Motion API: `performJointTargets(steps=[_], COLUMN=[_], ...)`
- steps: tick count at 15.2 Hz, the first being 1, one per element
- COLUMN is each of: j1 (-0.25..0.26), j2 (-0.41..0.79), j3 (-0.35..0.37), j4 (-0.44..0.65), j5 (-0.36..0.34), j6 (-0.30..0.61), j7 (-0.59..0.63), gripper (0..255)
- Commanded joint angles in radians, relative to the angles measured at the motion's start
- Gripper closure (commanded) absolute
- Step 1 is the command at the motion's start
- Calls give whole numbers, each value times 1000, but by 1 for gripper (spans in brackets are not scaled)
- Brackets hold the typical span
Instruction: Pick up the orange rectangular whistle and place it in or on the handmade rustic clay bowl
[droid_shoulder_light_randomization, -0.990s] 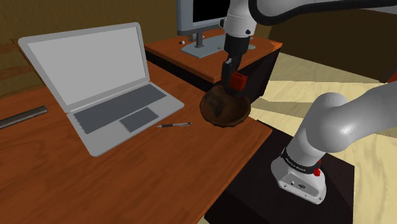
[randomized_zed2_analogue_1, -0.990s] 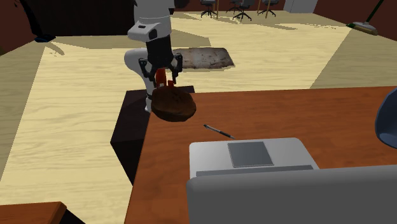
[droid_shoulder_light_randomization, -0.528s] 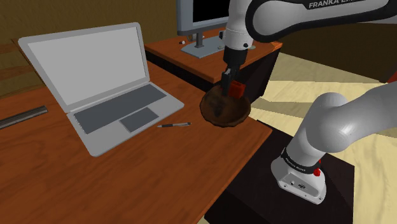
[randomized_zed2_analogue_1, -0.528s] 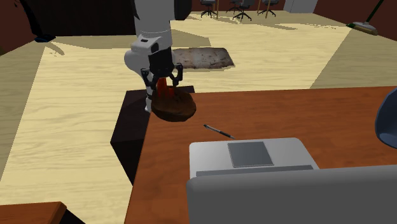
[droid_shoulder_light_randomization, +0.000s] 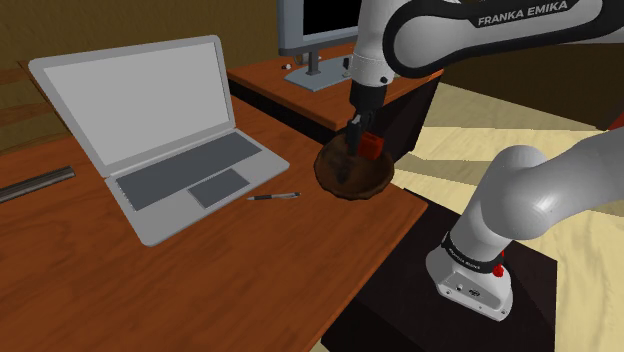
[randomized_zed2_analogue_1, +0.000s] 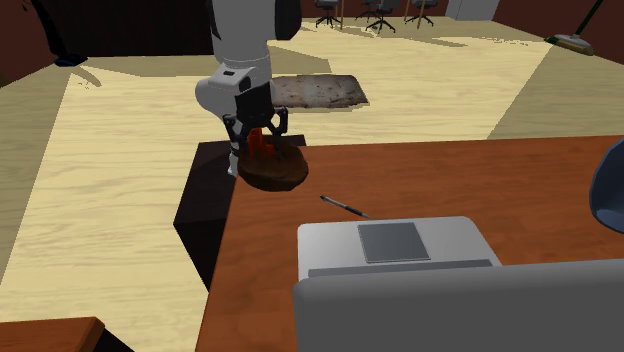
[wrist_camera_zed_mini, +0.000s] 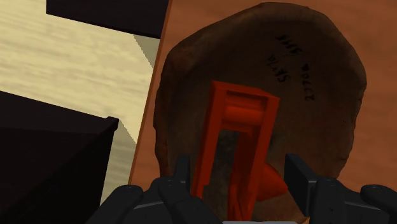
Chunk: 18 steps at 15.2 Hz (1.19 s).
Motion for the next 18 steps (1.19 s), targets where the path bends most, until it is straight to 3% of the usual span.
performJointTargets(steps=[1, 2, 7, 11, 18], j1=[0, 0, 0, -4, -4], j2=[0, 0, 0, -8, -8], j3=[0, 0, 0, -11, -11], j4=[0, 0, 0, 122, 122], j5=[0, 0, 0, -9, -9], j6=[0, 0, 0, -130, -130], j7=[0, 0, 0, 2, 2], gripper=[255, 0, 0, 0, 0])
